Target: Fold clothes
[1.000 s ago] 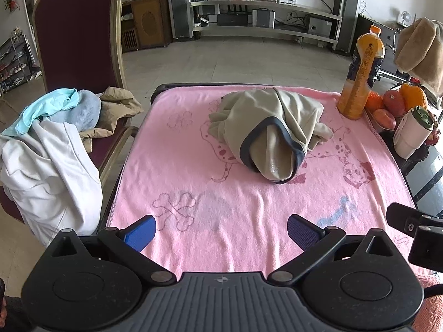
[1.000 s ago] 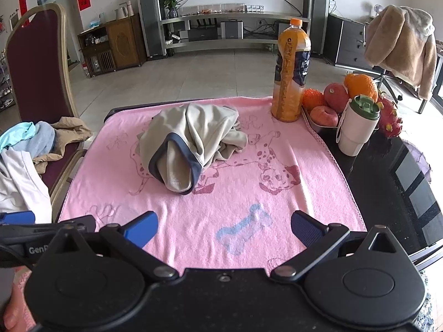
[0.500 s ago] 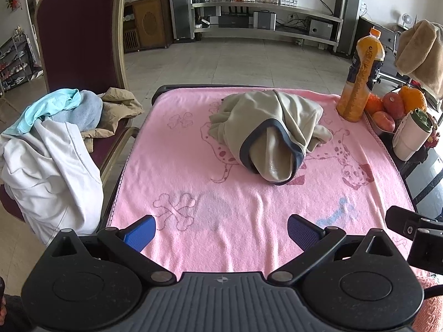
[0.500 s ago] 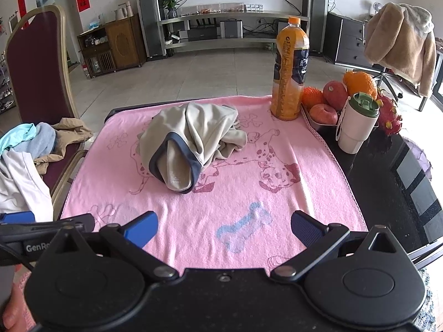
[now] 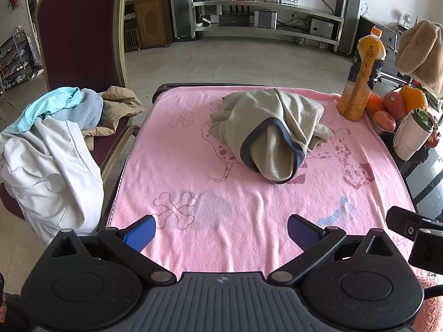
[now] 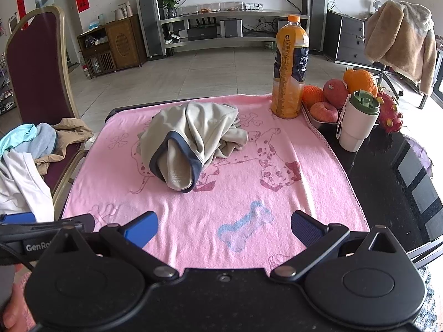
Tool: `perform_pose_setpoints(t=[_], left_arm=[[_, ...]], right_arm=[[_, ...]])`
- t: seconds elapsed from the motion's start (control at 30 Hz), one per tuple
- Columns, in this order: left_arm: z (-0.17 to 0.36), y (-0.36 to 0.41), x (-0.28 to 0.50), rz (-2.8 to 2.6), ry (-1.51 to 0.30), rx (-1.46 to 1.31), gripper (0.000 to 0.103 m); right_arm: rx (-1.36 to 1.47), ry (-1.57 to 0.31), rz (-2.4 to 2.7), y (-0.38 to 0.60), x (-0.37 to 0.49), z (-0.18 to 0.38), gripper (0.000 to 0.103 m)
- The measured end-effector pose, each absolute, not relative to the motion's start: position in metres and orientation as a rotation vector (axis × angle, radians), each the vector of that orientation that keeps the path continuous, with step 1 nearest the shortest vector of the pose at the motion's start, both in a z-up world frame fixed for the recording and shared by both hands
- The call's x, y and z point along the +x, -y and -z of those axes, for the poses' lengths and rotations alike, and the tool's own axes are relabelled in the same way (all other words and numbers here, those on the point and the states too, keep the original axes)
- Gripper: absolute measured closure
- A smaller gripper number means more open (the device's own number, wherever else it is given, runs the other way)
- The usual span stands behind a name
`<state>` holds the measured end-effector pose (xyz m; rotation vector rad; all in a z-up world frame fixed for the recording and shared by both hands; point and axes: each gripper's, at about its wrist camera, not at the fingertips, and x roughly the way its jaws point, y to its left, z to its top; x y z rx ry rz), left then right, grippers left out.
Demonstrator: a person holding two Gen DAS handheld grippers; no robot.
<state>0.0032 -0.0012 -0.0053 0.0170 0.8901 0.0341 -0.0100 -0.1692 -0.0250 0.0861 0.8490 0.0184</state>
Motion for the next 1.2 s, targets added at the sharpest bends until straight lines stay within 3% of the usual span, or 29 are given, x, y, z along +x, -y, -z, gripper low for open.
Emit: perform_pose_setpoints(t=[1.2], left_arm=[[0.021, -0.016, 0.026, -0.054, -0.967, 0.015, 0.0]], right_arm=[[0.116, -0.854, -0.024, 0.177, 0.002, 0.032, 0.0]])
